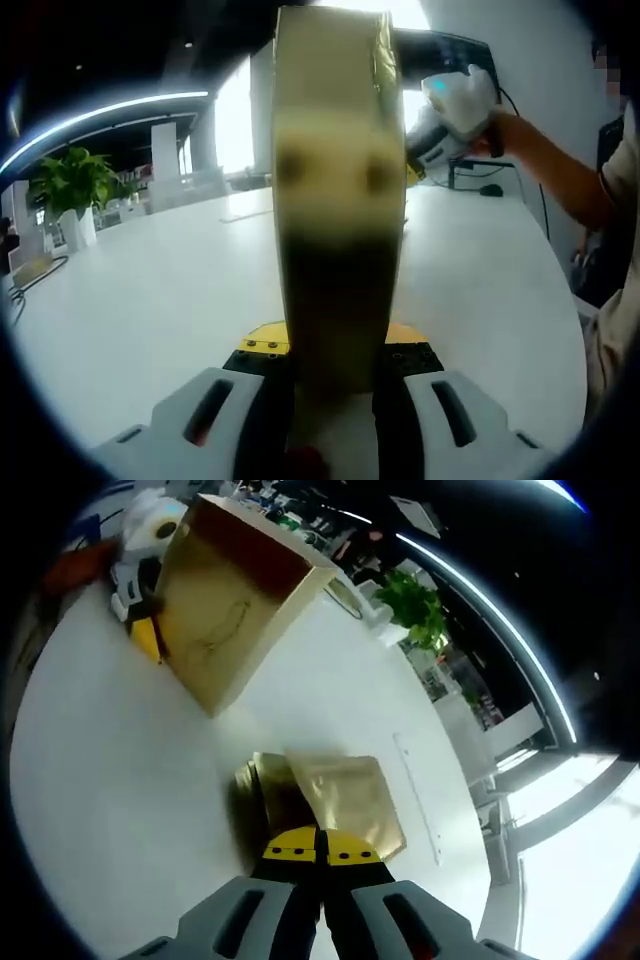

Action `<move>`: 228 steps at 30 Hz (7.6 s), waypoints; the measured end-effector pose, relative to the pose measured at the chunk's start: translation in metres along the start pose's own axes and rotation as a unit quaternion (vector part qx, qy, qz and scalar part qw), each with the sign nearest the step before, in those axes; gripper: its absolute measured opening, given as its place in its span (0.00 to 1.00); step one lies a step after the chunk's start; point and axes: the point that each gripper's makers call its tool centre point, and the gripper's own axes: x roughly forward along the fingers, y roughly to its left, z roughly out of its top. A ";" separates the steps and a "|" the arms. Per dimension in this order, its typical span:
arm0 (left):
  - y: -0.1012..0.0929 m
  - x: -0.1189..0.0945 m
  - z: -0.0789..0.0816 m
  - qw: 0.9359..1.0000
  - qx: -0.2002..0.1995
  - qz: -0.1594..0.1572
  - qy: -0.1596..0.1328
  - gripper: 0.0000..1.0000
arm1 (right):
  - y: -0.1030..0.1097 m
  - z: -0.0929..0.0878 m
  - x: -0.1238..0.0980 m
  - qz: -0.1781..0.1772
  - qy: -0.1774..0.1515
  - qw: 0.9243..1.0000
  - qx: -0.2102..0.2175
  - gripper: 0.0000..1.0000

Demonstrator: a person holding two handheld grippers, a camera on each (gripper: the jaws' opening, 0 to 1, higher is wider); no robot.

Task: Extract single mask from mask box in order stack masks on table

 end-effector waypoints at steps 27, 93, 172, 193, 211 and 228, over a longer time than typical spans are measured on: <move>-0.001 0.000 0.000 1.000 0.000 0.000 0.000 0.20 | 0.014 -0.005 0.005 0.029 -0.030 0.999 -0.015 0.00; 0.000 0.000 -0.001 1.000 0.001 0.000 -0.002 0.20 | 0.055 -0.041 -0.071 -0.082 -0.237 0.864 0.436 0.00; 0.001 0.002 -0.001 0.999 -0.029 -0.001 0.014 0.20 | 0.068 -0.031 -0.067 -0.088 -0.237 0.901 0.352 0.00; 0.026 0.027 0.007 0.999 -0.032 0.006 0.027 0.20 | 0.070 -0.030 -0.067 -0.089 -0.236 0.903 0.347 0.00; 0.050 0.052 0.018 0.999 -0.024 0.005 0.036 0.20 | 0.073 -0.026 -0.069 -0.088 -0.238 0.904 0.345 0.00; 0.077 0.081 0.022 0.999 -0.032 0.014 0.037 0.20 | 0.072 -0.028 -0.069 -0.088 -0.240 0.904 0.343 0.00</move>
